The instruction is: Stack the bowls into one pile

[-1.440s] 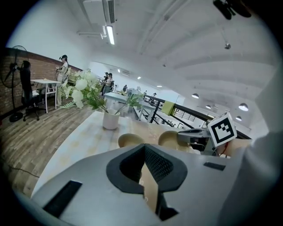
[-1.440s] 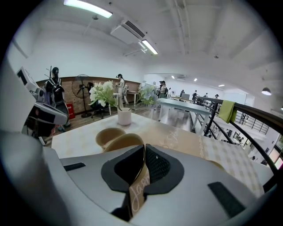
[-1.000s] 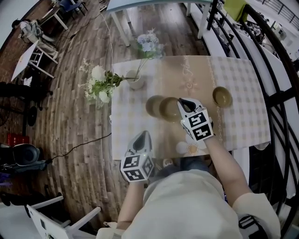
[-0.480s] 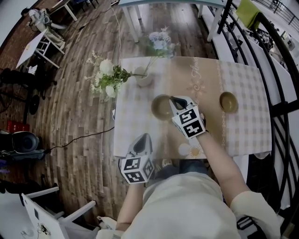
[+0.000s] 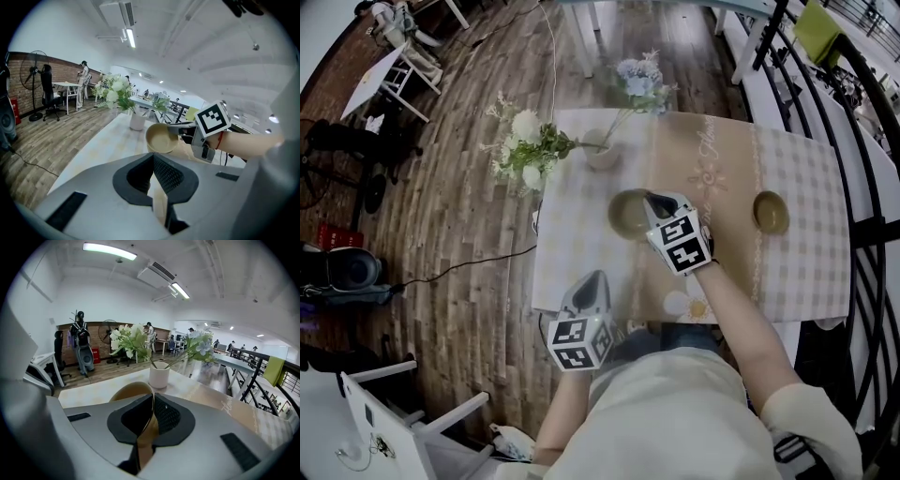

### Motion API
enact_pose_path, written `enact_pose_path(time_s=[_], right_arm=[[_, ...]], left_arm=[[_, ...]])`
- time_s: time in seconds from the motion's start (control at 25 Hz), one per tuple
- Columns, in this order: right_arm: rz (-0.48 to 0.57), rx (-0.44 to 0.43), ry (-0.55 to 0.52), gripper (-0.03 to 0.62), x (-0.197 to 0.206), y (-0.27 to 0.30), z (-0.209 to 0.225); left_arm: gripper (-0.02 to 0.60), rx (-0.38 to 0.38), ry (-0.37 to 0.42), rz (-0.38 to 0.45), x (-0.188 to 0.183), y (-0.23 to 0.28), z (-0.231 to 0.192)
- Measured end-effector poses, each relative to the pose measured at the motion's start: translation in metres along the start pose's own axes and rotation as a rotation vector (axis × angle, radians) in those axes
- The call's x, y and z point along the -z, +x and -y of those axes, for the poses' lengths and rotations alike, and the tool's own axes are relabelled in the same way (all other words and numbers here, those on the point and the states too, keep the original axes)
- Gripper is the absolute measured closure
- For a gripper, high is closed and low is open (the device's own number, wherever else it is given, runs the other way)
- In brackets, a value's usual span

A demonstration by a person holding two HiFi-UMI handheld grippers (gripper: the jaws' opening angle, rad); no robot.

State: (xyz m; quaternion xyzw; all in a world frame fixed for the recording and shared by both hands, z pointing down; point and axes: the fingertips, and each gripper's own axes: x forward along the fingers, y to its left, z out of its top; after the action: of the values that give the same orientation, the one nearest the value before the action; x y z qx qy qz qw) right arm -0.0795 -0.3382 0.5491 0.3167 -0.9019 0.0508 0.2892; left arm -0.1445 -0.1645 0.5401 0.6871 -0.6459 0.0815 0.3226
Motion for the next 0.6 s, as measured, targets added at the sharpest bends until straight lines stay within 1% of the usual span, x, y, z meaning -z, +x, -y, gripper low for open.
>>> enact_pose_path(time_s=[0.2,0.6], right_arm=[[-0.003,0.009,0.007,0.583,0.003,0.005,0.007],[-0.040,0.034,0.023,0.580,0.014,0.014,0.017]], left_arm=[[0.577,-0.006,-0.006,-0.006,0.003,0.002,0.000],[0.577,-0.012,-0.007,-0.012,-0.001,0.009,0.001]])
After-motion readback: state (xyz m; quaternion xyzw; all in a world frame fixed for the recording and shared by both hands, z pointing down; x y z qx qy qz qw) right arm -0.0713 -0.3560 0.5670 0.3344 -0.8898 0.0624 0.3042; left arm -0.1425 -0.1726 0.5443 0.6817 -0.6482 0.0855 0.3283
